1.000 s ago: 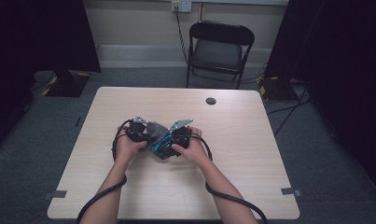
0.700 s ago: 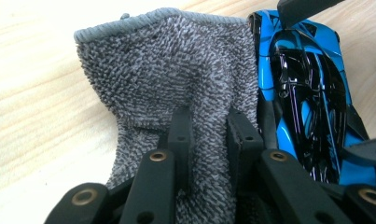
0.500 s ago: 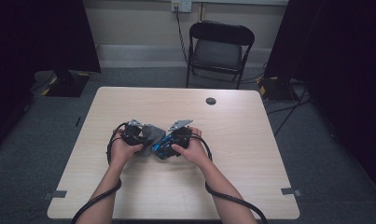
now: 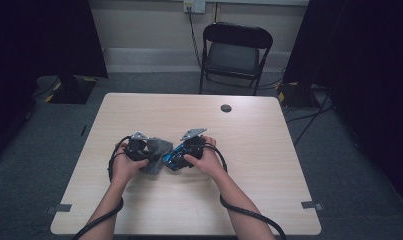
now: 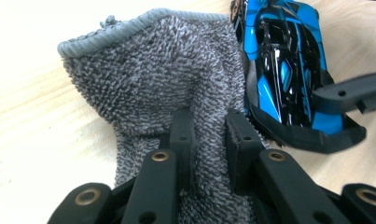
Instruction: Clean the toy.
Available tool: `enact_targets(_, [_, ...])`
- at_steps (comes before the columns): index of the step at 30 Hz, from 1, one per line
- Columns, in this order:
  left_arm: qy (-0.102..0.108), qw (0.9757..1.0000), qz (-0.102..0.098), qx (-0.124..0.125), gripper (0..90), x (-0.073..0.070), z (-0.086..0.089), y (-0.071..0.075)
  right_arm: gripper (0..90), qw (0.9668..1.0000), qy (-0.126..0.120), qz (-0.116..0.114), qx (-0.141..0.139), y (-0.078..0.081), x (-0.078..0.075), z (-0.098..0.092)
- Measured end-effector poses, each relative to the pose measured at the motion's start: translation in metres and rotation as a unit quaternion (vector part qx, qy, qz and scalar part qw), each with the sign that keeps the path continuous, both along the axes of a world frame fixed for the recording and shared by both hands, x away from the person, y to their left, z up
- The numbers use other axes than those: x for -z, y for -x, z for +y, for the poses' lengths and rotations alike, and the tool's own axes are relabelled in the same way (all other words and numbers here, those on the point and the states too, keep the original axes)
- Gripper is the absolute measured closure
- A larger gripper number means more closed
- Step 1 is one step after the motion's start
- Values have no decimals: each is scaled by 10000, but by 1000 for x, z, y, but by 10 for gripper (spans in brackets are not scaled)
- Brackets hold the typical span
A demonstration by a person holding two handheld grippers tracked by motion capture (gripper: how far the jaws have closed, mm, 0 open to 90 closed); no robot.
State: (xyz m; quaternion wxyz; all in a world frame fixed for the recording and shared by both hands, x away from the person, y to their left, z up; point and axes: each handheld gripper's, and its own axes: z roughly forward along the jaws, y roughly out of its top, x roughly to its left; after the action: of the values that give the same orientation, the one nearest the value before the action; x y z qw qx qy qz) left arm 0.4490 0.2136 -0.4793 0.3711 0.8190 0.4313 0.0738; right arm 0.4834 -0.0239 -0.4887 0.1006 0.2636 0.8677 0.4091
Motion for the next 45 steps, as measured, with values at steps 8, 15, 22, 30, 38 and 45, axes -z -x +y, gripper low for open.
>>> enact_targets(8, [26,10000,33,38,756,0,6,14,0,10000,5,6,-4,0,0,0])
enact_targets(15, [11,9999,98,79,757,-2,10,27,0,10000,-26,-17,-6,0,1,-1])
enact_targets(22, [70,9998,132,107,759,-2,16,38,0,10000,-29,-17,-1,0,1,-1])
enact_targets(30, [7,9997,196,126,764,-5,24,45,0,10000,-30,-19,-2,0,1,-1])
enact_targets(38, [-94,9999,118,83,767,-16,34,50,0,10000,-41,-23,-1,0,1,-1])
enact_targets(45, [-84,9999,62,0,768,-27,43,48,0,10000,-27,-21,-10,0,1,-1])
